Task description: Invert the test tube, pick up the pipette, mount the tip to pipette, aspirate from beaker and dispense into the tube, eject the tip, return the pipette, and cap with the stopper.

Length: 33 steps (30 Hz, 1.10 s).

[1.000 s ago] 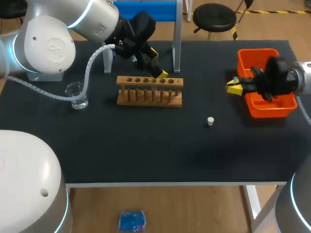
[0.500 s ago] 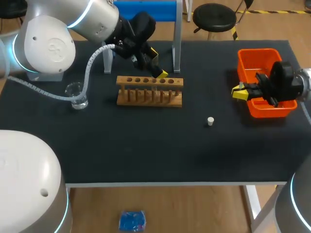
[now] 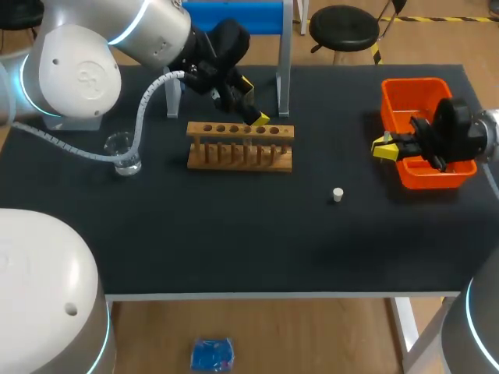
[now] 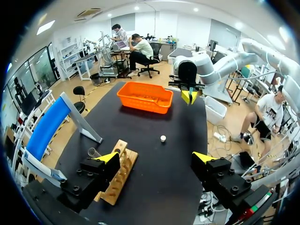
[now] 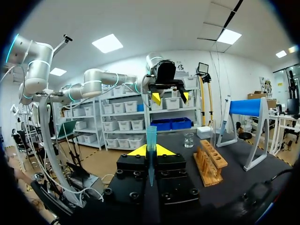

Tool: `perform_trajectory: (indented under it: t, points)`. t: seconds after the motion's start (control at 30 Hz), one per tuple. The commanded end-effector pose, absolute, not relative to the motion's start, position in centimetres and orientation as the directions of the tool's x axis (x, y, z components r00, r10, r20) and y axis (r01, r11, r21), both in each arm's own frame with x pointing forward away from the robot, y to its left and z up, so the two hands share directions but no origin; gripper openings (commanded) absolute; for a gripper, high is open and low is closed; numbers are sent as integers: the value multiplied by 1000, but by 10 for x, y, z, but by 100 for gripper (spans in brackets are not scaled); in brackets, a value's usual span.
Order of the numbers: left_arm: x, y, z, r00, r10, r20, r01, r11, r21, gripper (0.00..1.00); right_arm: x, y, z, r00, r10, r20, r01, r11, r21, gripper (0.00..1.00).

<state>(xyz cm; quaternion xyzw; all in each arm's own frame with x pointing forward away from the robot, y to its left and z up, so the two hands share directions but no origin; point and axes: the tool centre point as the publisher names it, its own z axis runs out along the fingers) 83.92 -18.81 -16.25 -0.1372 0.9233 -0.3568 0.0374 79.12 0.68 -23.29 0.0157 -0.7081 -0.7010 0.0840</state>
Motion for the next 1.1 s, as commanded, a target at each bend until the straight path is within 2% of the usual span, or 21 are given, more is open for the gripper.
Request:
perform_trajectory:
  t: [0.03, 0.37, 0.67, 0.87, 1.1]
  points:
    - [840, -188, -162, -960, -278, 31, -227, 709, -668, 100, 791, 6, -232, -985, -141, 98, 96, 19, 995, 0]
    - [892, -100, -160, -867, -497, 44, -424, 687, -590, 100, 791, 6, -232, -985, -141, 98, 96, 19, 995, 0]
    - [940, -25, -160, -742, -667, 75, -596, 603, -530, 100, 791, 6, -232, -985, -141, 98, 96, 19, 995, 0]
    - [961, 1, -166, -562, -823, 82, -742, 457, -491, 100, 791, 6, -232, -985, -141, 98, 96, 19, 995, 0]
    - [970, -4, -157, -380, -925, 27, -769, 300, -564, 100, 791, 6, -232, -985, -141, 98, 96, 19, 995, 0]
